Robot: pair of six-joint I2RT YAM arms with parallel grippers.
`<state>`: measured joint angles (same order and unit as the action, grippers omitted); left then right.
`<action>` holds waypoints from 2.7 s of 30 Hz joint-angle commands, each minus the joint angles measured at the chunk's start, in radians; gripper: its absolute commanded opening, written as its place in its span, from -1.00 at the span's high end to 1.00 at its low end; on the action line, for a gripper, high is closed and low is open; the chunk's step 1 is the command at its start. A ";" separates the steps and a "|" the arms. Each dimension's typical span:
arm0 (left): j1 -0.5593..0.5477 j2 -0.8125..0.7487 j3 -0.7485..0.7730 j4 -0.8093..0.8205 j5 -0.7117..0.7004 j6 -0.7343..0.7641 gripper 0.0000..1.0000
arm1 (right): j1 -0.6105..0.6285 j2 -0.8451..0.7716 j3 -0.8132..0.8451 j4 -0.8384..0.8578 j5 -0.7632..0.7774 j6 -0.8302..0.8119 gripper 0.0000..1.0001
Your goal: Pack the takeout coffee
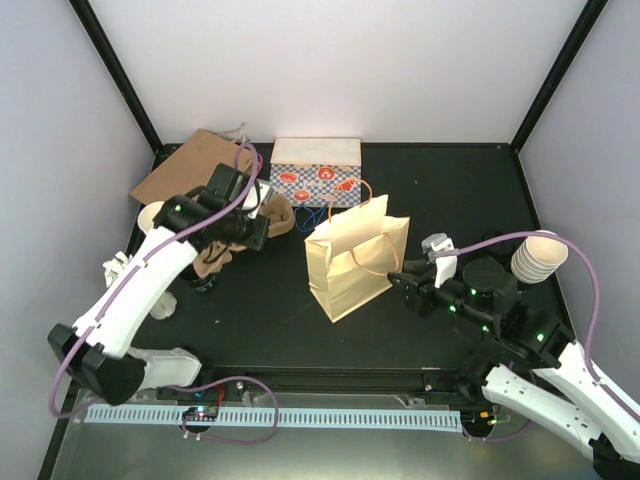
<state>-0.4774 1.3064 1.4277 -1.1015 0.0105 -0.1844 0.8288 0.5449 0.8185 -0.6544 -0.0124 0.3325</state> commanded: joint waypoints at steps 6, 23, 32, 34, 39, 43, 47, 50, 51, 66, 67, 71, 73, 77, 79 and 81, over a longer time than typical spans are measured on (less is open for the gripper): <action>-0.198 -0.158 -0.152 -0.006 0.048 -0.135 0.97 | -0.001 0.003 -0.080 0.099 -0.044 0.090 -0.04; -0.571 -0.101 -0.465 0.326 -0.050 -0.472 0.95 | -0.001 -0.011 -0.141 0.040 -0.025 0.212 -0.04; -0.616 -0.094 -0.518 0.432 -0.043 -0.510 0.34 | -0.001 -0.019 0.010 -0.064 0.011 0.123 -0.05; -0.618 -0.106 -0.514 0.414 -0.051 -0.512 0.14 | -0.001 0.008 0.059 -0.114 0.024 0.099 -0.06; -0.618 -0.172 -0.535 0.346 -0.108 -0.538 -0.26 | -0.001 0.053 0.161 -0.180 0.060 0.043 -0.07; -0.618 -0.208 -0.573 0.301 -0.161 -0.609 -0.65 | -0.002 0.066 0.213 -0.192 0.077 0.017 -0.09; -0.618 -0.211 -0.628 0.317 -0.173 -0.725 -0.69 | -0.001 0.084 0.236 -0.195 0.053 -0.004 -0.10; -0.616 -0.195 -0.650 0.330 -0.181 -0.752 -0.69 | -0.001 0.122 0.259 -0.225 0.043 0.000 -0.11; -0.611 -0.192 -0.650 0.331 -0.183 -0.744 -0.69 | -0.001 0.144 0.275 -0.261 0.086 0.016 -0.10; -0.575 -0.175 -0.744 0.366 -0.139 -1.049 -0.97 | -0.002 0.143 0.242 -0.225 0.125 -0.018 -0.24; -0.575 -0.172 -0.747 0.366 -0.146 -1.064 -0.97 | -0.001 0.139 0.237 -0.224 0.122 -0.022 -0.25; -0.574 -0.151 -0.755 0.367 -0.158 -1.114 -0.97 | -0.001 0.118 0.221 -0.213 0.121 -0.028 -0.25; -0.575 -0.139 -0.761 0.379 -0.158 -1.130 -0.97 | -0.001 0.107 0.214 -0.204 0.120 -0.030 -0.25; -0.575 -0.109 -0.767 0.422 -0.155 -1.136 -0.97 | -0.001 0.091 0.204 -0.188 0.117 -0.034 -0.25; -0.575 -0.090 -0.763 0.426 -0.157 -1.142 -0.97 | -0.001 0.092 0.205 -0.188 0.116 -0.038 -0.25; -0.575 -0.066 -0.752 0.415 -0.164 -1.153 -0.95 | -0.001 0.093 0.205 -0.190 0.114 -0.043 -0.25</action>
<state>-1.0550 1.2041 0.6636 -0.7090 -0.1310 -1.2934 0.8288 0.6422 1.0294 -0.8776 0.1024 0.3115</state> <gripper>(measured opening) 0.984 0.623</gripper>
